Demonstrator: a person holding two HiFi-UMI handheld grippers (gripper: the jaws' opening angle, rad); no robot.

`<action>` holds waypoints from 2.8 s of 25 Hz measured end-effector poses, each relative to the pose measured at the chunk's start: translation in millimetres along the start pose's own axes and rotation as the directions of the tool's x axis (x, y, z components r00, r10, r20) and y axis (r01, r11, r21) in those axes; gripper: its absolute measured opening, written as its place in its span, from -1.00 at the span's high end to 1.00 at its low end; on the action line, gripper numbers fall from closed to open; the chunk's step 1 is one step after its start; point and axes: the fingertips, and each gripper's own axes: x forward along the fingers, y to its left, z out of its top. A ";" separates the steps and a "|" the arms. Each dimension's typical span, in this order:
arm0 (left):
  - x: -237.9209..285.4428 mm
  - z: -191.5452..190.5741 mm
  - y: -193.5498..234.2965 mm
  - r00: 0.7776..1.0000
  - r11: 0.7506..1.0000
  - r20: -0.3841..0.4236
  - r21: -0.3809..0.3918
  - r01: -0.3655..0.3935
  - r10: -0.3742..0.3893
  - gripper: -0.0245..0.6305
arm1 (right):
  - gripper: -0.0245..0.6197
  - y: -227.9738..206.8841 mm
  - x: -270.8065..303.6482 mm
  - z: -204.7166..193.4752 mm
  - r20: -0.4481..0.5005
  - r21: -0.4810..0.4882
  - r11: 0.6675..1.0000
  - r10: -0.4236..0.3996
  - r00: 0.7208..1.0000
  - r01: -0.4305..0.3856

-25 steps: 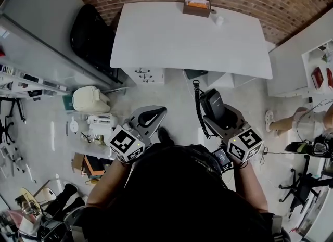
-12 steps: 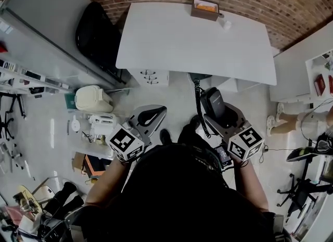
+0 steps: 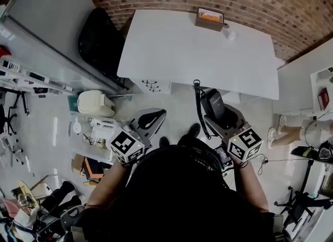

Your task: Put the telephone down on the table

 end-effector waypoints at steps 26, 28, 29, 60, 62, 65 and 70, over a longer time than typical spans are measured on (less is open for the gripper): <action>222.6 30.2 -24.5 0.999 0.998 -0.036 0.057 -0.015 0.017 0.91 | 0.08 -206.4 -75.9 24.7 0.049 0.024 1.000 0.006 0.999 -0.007; 232.8 30.4 -27.2 0.999 0.998 -0.041 0.063 0.006 -0.003 0.91 | 0.07 -212.6 -79.7 22.4 0.046 0.035 0.999 -0.004 0.999 0.003; 236.8 29.3 -27.8 0.999 0.998 -0.044 0.060 0.014 -0.012 0.91 | 0.08 -215.3 -81.3 21.2 0.045 0.042 0.999 -0.010 0.999 0.008; 270.3 81.7 136.1 0.978 0.975 -0.040 0.068 0.210 -0.207 0.91 | 0.08 -241.1 46.1 104.6 0.082 0.089 0.983 -0.170 0.982 0.163; 266.0 86.4 155.5 0.976 0.973 -0.041 0.069 0.218 -0.216 0.91 | 0.08 -239.5 64.6 114.0 0.083 0.093 0.981 -0.181 0.980 0.173; 256.2 89.5 181.5 0.972 0.970 -0.042 0.068 0.235 -0.232 0.91 | 0.07 -232.3 90.1 124.3 0.083 0.100 0.977 -0.195 0.977 0.186; 238.8 93.8 217.9 0.965 0.963 -0.037 0.065 0.262 -0.261 0.91 | 0.08 -217.2 126.6 136.7 0.081 0.109 0.972 -0.218 0.973 0.208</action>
